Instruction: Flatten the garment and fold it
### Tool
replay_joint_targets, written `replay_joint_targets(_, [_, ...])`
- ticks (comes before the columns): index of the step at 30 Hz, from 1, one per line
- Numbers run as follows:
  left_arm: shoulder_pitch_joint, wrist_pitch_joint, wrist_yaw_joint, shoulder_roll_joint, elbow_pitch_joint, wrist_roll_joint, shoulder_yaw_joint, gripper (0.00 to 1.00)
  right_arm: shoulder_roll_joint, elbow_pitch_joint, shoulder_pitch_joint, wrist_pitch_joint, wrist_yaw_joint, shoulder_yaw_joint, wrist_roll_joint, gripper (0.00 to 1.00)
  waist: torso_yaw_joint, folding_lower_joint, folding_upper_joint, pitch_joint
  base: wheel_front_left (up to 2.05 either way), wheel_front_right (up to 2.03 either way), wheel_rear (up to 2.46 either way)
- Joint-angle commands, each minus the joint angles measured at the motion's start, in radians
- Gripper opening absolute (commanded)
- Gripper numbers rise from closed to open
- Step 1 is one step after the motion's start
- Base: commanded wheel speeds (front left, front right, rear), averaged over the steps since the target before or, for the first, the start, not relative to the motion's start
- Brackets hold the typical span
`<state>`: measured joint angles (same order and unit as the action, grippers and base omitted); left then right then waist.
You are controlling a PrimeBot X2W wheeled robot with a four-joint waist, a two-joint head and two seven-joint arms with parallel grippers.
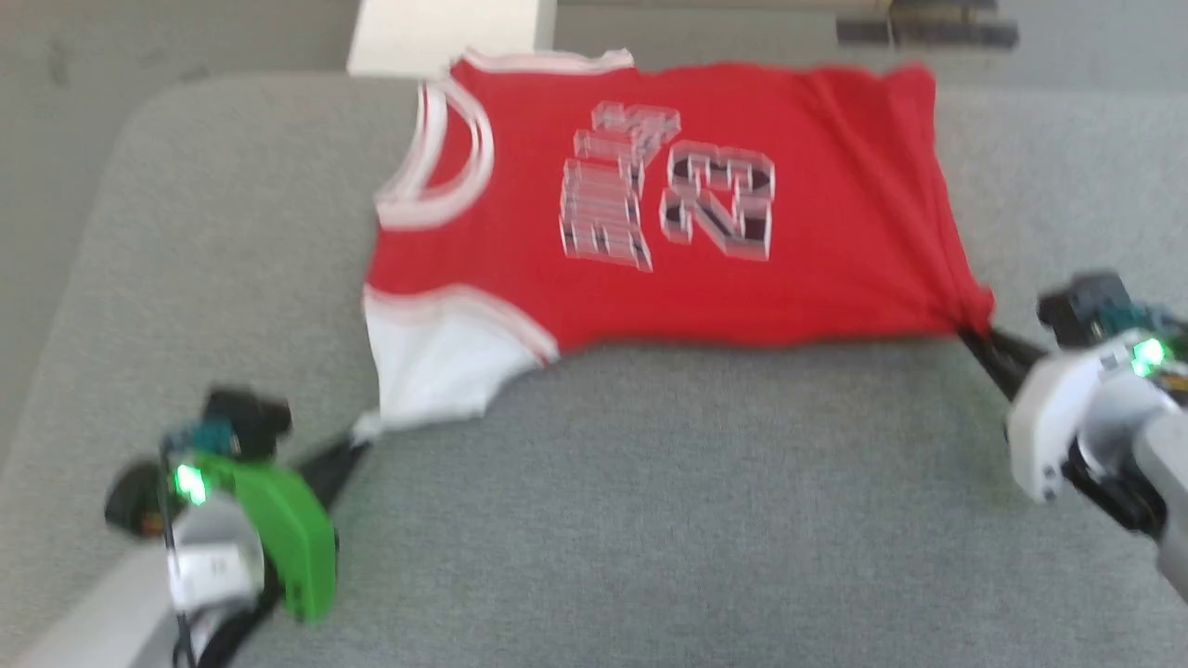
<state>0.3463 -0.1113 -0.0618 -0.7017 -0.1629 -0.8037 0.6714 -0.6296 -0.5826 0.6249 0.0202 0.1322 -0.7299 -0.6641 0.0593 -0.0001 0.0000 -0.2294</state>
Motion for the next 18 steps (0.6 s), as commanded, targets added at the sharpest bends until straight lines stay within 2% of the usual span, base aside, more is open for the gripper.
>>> replay_joint_targets(1, [-0.048,-0.021,0.013,-0.024,0.025,-0.021,0.007,0.0,-0.018,0.008,-0.039,0.015,-0.002,0.002,-0.017,0.0,0.025,0.0001,0.0,0.096,0.0,0.0,0.0])
replay_joint_targets(12, [-0.305,-0.144,0.101,-0.141,0.228,-0.16,0.024,0.0,-0.101,0.157,-0.296,0.16,-0.002,0.054,-0.165,0.0,0.037,0.0001,0.0,0.189,0.0,0.0,0.0])
replay_joint_targets(18, [-0.375,-0.201,0.111,-0.192,0.311,-0.212,0.04,0.0,-0.128,0.251,-0.457,0.274,-0.002,0.108,-0.244,0.0,0.049,0.0001,0.0,0.206,0.0,0.0,0.0])
